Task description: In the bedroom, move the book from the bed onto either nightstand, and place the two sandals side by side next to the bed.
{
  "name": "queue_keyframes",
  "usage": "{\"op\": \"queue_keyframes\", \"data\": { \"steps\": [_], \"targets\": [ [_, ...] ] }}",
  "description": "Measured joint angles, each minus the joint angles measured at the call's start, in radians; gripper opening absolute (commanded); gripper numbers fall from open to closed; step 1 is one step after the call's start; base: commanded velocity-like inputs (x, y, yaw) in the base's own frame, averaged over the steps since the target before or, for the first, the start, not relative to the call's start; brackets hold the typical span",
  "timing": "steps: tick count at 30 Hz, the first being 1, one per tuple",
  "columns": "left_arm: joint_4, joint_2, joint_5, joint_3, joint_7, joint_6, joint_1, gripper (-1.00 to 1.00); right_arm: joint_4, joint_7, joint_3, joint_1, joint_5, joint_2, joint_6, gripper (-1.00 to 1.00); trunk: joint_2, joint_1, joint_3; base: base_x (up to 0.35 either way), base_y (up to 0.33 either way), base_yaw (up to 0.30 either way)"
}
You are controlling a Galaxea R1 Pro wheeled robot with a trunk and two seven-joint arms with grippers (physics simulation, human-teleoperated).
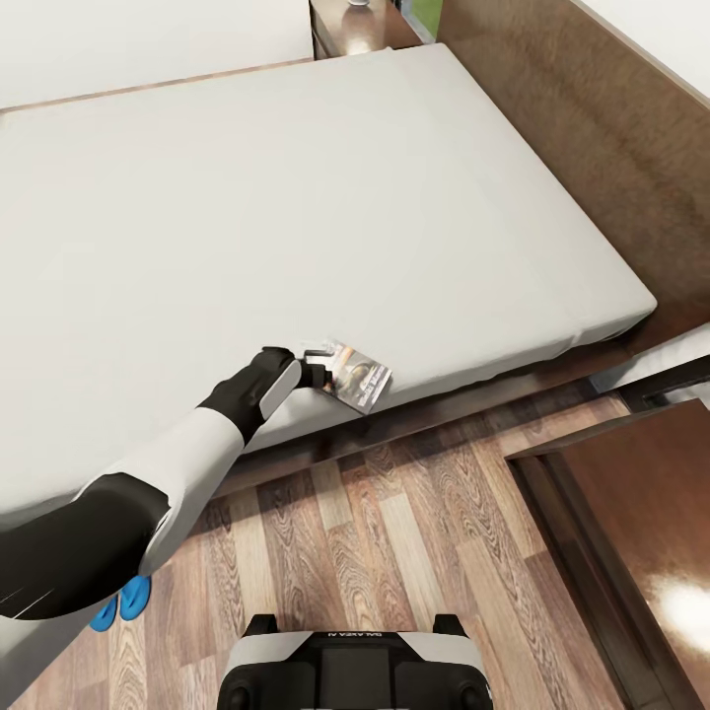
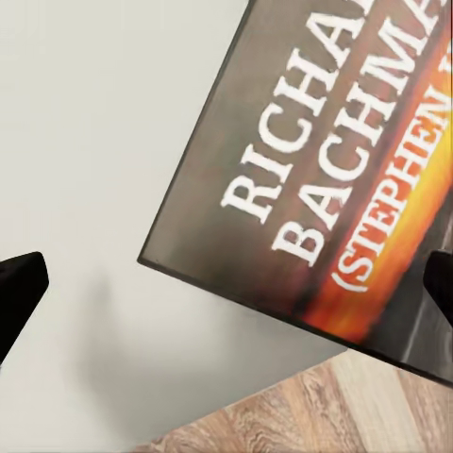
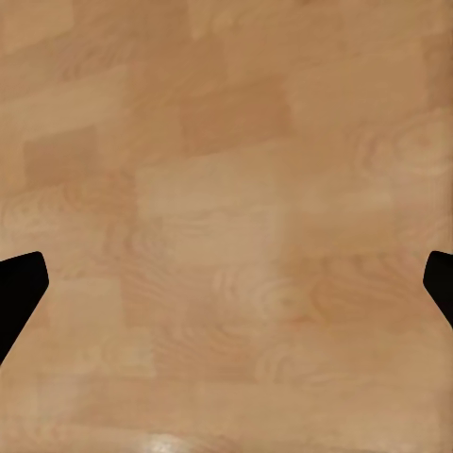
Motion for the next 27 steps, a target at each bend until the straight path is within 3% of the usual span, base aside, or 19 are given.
{"op": "queue_keyframes", "data": {
  "steps": [27],
  "targets": [
    [-0.100,0.001,0.001,-0.002,-0.002,0.026,0.000,1.00,-0.002,0.000,-0.001,0.000,0.000,-0.001,0.000,1.00,0.000,0.000,0.000,0.000,0.000,0.000]
  ]
}}
